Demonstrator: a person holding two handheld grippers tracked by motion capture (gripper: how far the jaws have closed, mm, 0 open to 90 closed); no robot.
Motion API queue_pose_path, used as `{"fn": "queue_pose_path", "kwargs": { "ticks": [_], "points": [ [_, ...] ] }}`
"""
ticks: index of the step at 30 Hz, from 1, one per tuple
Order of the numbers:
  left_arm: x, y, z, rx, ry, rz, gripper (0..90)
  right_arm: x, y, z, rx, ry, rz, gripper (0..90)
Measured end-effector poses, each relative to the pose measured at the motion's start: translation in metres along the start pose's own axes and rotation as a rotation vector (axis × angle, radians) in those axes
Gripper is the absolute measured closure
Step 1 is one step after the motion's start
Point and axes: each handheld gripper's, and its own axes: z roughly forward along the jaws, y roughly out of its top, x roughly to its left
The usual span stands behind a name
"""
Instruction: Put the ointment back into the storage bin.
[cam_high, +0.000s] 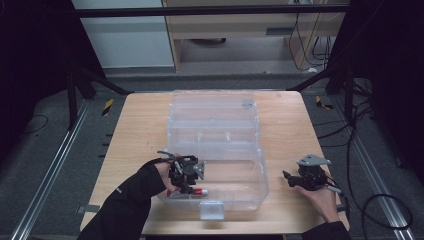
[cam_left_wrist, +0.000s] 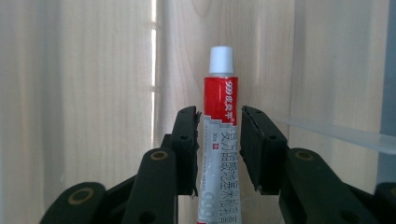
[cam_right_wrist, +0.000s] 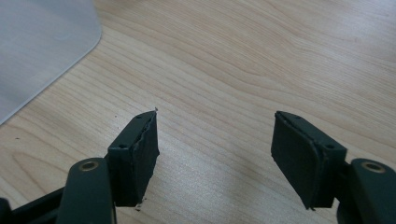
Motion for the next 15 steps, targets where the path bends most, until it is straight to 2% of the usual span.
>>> {"fn": "queue_pose_path", "kwargs": {
  "ticks": [1,5,6,7,15],
  "points": [
    [-0.001,-0.001,-0.003,-0.015,0.009,-0.017,65.3,0.000,0.000,0.000,-0.001,0.000,0.001,32.0],
    [-0.001,-0.006,-0.020,-0.092,0.051,0.022,63.2,0.000,0.000,0.000,-0.001,-0.001,0.008,32.0],
    [-0.003,-0.008,-0.023,-0.109,0.059,0.001,62.1,0.000,0.000,-0.001,-0.002,0.000,0.008,32.0],
    [-0.001,-0.009,-0.027,-0.121,0.075,0.018,60.8,0.000,0.000,-0.001,-0.002,0.000,0.010,32.0],
    [-0.010,-0.021,-0.052,-0.297,0.126,-0.104,56.6,-0.001,0.000,-0.001,-0.002,-0.001,0.022,32.0]
  ]
}}
